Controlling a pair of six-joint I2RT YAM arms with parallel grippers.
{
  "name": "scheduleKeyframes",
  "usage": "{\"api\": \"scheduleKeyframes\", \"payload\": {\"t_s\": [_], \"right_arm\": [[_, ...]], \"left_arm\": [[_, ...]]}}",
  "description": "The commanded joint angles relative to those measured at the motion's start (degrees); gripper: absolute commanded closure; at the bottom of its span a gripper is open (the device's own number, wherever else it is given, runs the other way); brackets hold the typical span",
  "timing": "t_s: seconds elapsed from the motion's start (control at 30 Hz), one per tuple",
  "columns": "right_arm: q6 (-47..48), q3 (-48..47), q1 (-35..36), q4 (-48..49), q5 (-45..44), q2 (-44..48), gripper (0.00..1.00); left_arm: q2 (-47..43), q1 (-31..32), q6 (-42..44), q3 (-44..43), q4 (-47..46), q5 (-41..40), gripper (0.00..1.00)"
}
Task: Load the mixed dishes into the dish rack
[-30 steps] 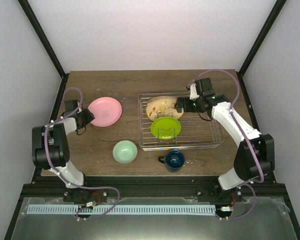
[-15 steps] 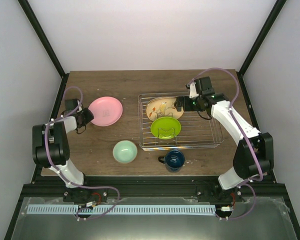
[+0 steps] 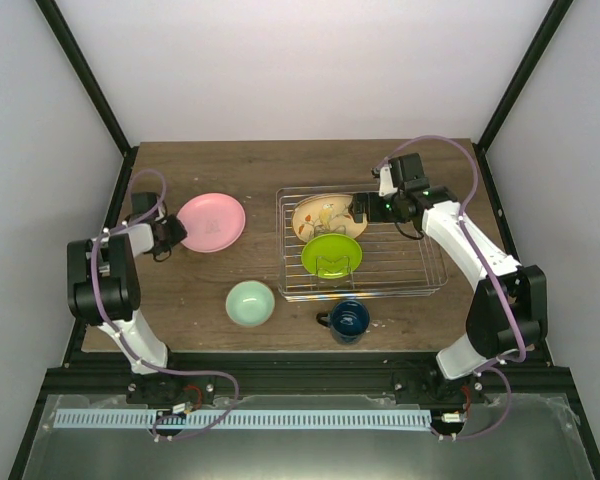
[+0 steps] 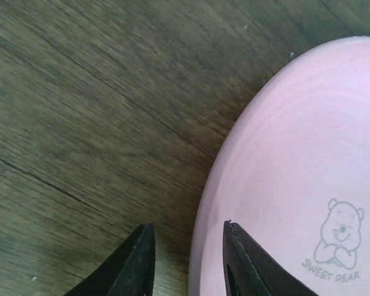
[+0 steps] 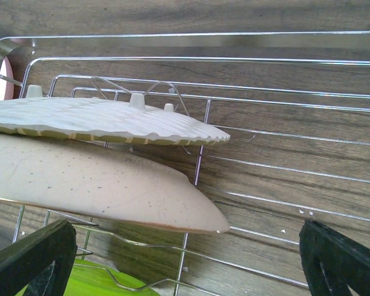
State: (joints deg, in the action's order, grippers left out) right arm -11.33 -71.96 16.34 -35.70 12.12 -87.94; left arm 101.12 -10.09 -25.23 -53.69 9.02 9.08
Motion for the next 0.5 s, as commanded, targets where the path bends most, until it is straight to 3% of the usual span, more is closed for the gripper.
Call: {"api": "scheduleKeyframes", "payload": {"t_s": [0.0,0.17,0.37,0.47], "right_arm": [[0.8,-1.9,0.6,-0.2,-0.9,0.5,0.0],[1.1,-1.5,0.7,0.0,-1.1,0.7,0.0],[1.1,-0.8,0.7,0.5,-0.6,0.8,0.0],[1.1,-0.7,0.6,0.5,-0.4,0.6,0.0]], "left_arm": [[1.1,-0.2,1.2,-1.9,2.8,-1.3,0.68],[1.9,-0.2,1.4,-2.3,3.2,-0.4,0.77],[2.1,-0.2,1.8,-2.0,2.3,1.6,1.0],[1.5,-0.2,1.8,-1.3,1.5,2.2,1.0]]}}
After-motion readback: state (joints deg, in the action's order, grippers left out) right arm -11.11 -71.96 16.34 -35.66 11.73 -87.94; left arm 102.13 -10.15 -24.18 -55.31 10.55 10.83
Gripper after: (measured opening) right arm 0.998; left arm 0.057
